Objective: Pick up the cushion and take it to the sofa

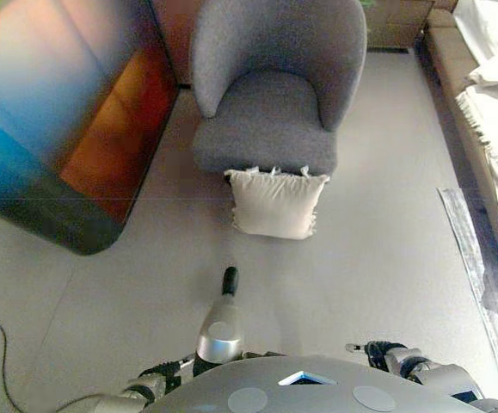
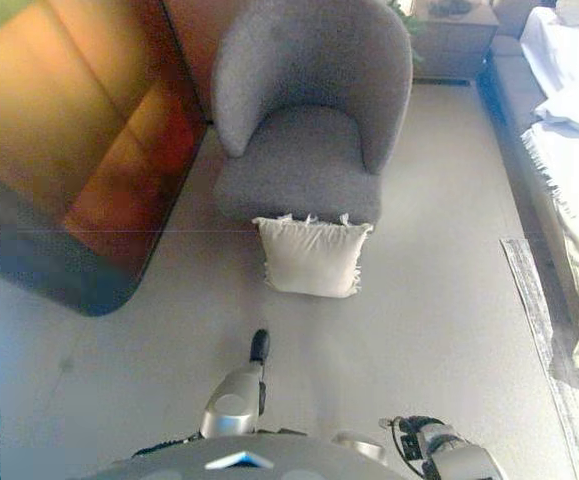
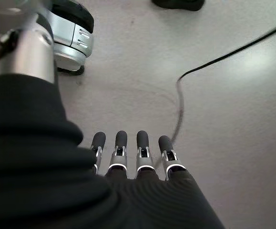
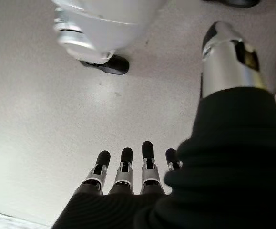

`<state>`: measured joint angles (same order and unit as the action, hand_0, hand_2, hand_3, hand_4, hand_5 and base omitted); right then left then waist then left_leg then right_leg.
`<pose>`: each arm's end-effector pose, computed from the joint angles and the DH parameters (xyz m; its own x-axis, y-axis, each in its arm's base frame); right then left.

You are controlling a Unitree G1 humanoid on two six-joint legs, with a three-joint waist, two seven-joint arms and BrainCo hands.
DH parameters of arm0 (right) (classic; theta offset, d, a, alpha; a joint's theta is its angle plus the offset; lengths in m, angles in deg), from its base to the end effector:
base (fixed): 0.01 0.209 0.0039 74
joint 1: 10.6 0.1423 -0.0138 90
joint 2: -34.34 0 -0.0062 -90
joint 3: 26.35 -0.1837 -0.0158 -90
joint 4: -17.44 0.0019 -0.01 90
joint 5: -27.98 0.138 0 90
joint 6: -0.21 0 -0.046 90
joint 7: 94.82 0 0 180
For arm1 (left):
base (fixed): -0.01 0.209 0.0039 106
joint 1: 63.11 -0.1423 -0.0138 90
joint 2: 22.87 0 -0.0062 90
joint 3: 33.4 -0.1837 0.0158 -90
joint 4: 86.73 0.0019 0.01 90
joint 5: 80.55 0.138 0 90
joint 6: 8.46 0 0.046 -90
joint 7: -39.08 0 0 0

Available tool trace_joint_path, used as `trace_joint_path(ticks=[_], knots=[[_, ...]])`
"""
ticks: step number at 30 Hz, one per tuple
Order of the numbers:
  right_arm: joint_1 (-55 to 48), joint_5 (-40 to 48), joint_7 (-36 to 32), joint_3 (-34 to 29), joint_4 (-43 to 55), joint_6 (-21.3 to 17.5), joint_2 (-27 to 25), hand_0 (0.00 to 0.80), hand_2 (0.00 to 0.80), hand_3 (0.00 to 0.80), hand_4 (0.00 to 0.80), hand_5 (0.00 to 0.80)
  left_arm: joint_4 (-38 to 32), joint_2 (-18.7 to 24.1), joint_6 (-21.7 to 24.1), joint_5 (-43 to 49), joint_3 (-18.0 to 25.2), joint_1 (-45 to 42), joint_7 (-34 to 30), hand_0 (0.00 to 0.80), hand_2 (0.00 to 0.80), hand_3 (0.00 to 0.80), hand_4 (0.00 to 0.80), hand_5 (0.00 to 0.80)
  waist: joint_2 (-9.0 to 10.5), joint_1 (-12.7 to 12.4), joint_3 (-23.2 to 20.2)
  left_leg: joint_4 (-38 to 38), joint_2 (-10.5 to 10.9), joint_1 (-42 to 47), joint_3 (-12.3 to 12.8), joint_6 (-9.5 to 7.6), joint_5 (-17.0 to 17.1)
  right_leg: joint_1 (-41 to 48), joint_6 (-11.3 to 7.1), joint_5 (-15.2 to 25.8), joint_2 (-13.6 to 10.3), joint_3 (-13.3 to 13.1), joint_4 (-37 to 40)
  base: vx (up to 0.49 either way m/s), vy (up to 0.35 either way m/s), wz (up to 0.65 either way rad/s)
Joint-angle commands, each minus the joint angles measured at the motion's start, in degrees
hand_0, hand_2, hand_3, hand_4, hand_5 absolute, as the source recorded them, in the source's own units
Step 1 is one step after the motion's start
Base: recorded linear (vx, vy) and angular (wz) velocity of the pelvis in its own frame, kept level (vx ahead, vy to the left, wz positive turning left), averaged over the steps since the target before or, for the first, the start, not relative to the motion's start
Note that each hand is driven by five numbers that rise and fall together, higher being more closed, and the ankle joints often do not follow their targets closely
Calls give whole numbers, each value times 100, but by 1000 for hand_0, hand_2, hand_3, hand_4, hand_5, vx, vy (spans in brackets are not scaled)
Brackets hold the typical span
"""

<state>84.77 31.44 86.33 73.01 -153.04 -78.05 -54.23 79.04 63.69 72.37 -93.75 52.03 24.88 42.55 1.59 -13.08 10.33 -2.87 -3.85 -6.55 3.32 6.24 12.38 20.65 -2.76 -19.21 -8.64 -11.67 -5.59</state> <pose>0.0664 -0.2349 -0.1158 0.0560 -0.2647 -0.9627 -0.1055 0.9572 -0.2694 0.0348 0.2233 -0.1226 0.0453 0.2332 -0.9714 -0.1499 0.9630 0.2242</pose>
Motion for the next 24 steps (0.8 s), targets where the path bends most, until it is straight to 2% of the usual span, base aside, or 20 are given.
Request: trace_joint_path(ticks=[1, 2, 3, 4, 5, 6, 7, 9, 11, 13, 14, 17, 20, 22, 24], knots=[[-238, -318, 6, 23, 91, 25, -223, 0, 0, 0, 0, 0, 225, 225, -62, 35, 36, -47, -13, 0, 0, 0, 0, 0, -111, 32, -434, 818, -314, -1163, -175, -201, -225, 607, -442, 396, -32, 890, -582, 430, 230, -106], [-251, -447, -25, 26, 161, -37, -183, 0, 0, 0, 0, 0, 191, 283, -96, -18, 23, -13, -21, 0, 0, 0, 0, 0, -25, 52, -499, 850, -176, -1111, -116, -400, -390, 416, -695, 1044, -176, 904, -993, 383, 215, -85], [-252, -499, -58, 48, 242, -84, -150, 0, 0, 0, 0, 0, 184, 345, -121, -46, -3, 56, -47, 0, 0, 0, 0, 0, 2, 87, -546, 818, -80, -1010, -102, -532, -507, 179, -791, 1406, -244, 943, -1399, 381, 216, -57], [-251, -504, -62, 62, 302, -92, -131, 0, 0, 0, 0, 0, 186, 392, -138, -51, -24, 117, -67, 0, 0, 0, 0, 0, 8, 120, -573, 795, -11, -929, -103, -612, -582, -26, -817, 1606, -282, 974, -1740, 415, 229, -31], [-248, -398, 2, 83, 404, -87, -104, 0, 0, 0, 0, 0, 167, 463, -218, -39, -81, 250, -77, 0, 0, 0, 0, 0, -35, 213, -570, 740, 116, -697, -136, -731, -706, -590, -790, 1963, -375, 1049, -2595, 405, 221, -1], [-233, -235, 82, 91, 462, -87, -97, 0, 0, 0, 0, 0, 172, 499, -247, -9, -114, 329, -72, 0, 0, 0, 0, 0, -88, 282, -559, 734, 157, -539, -126, -792, -806, -1018, -719, 2077, -390, 1074, -3009, 418, 213, 14], [-204, -217, 105, 106, 518, -149, -99, 0, 0, 0, 0, 0, 185, 523, -250, 15, -153, 412, -67, 0, 0, 0, 0, 0, -168, 324, -565, 738, 138, -419, -111, -841, -900, -1327, -629, 2089, -294, 1124, -3062, 323, 118, 28], [-145, -155, 188, 201, 589, -214, -74, 0, 0, 0, 0, 0, 188, 564, -278, -30, -259, 587, -88, 0, 0, 0, 0, 0, -145, 403, -531, 708, 238, -279, -75, -883, -967, -1654, -519, 1796, -114, 1374, -2774, 273, 10, 18], [-60, -83, 225, 222, 583, -267, -54, 0, 0, 0, 0, 0, 177, 553, -255, -140, -282, 723, -49, 0, 0, 0, 0, 0, -142, 483, -493, 586, 297, -66, 8, -875, -1023, -1970, -453, 1608, -6, 1759, -2248, 230, -62, 4], [27, -117, 238, 258, 612, -289, -54, 0, 0, 0, 0, 0, 117, 532, -327, -264, -269, 824, 69, 0, 0, 0, 0, 0, -185, 620, -389, 393, 273, 315, 50, -788, -1085, -2358, -384, 1486, 38, 2135, -1676, 199, -103, -8], [50, -107, 247, 305, 651, -314, -63, 0, 0, 0, 0, 0, 95, 519, -360, -286, -287, 872, 92, 0, 0, 0, 0, 0, -189, 696, -324, 362, 263, 428, 58, -743, -1129, -2474, -357, 1489, 45, 2194, -1326, 178, -127, -38], [62, -60, 202, 355, 732, -423, -102, 0, 0, 0, 0, 0, 107, 470, -367, -236, -344, 935, 107, 0, 0, 0, 0, 0, -121, 942, -224, 322, 324, 627, 3, -684, -1274, -2649, -424, 1802, 48, 1957, -445, 208, -125, -6], [-1, -59, 262, 311, 729, -504, -100, 0, 0, 0, 0, 0, 100, 394, -268, -354, -379, 862, 195, 0, 0, 0, 0, 0, -57, 1163, -207, 270, 370, 920, -40, -655, -1515, -2765, -518, 2196, -52, 1816, 15, 254, -95, 26], [-44, -294, 212, 288, 688, -519, -123, 0, 0, 0, 0, 0, 117, 341, -208, -433, -347, 792, 281, 0, 0, 0, 0, 0, -34, 1215, -246, 350, 388, 1006, -206, -665, -1664, -2664, -480, 2206, -33, 1613, 146, 294, -143, 2], [-107, -392, 101, 322, 668, -466, -136, 0, 0, 0, 0, 0, 106, 301, -190, -378, -286, 669, 325, 0, 0, 0, 0, 0, 16, 1171, -300, 463, 380, 1089, -328, -633, -1749, -2392, -406, 2198, 2, 1644, 341, 315, -208, 17]])
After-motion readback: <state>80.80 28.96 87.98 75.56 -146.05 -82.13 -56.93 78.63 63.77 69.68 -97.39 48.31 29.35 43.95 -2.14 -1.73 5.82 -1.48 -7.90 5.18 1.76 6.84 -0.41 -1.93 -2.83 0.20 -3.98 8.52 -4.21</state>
